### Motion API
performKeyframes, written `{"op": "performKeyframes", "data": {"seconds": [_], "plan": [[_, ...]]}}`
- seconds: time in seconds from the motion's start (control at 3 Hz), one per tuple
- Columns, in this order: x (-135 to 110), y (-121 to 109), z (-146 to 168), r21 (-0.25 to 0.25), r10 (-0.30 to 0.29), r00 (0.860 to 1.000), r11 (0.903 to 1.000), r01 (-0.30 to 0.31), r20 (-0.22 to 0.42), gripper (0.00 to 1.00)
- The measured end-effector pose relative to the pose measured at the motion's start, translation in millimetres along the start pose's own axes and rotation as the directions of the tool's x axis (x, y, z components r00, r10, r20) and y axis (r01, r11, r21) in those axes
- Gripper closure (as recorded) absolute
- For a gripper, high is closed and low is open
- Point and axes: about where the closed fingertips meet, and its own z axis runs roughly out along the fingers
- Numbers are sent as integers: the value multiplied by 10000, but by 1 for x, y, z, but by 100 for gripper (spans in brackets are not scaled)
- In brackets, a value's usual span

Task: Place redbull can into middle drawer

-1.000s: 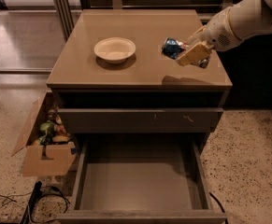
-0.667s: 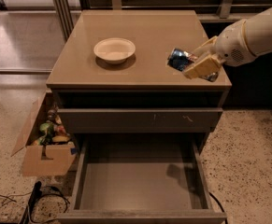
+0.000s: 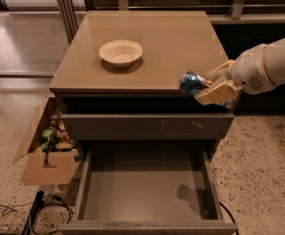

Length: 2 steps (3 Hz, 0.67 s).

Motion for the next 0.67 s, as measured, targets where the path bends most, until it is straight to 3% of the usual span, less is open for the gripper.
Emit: {"op": "performKeyframes", "data": {"seconds": [0.33,0.67], "plan": [[8,9,23,-310,195,9998,9993,-196,-44,100],[35,37,62,-855,622,9978,9943,-638,-212,100]]}}
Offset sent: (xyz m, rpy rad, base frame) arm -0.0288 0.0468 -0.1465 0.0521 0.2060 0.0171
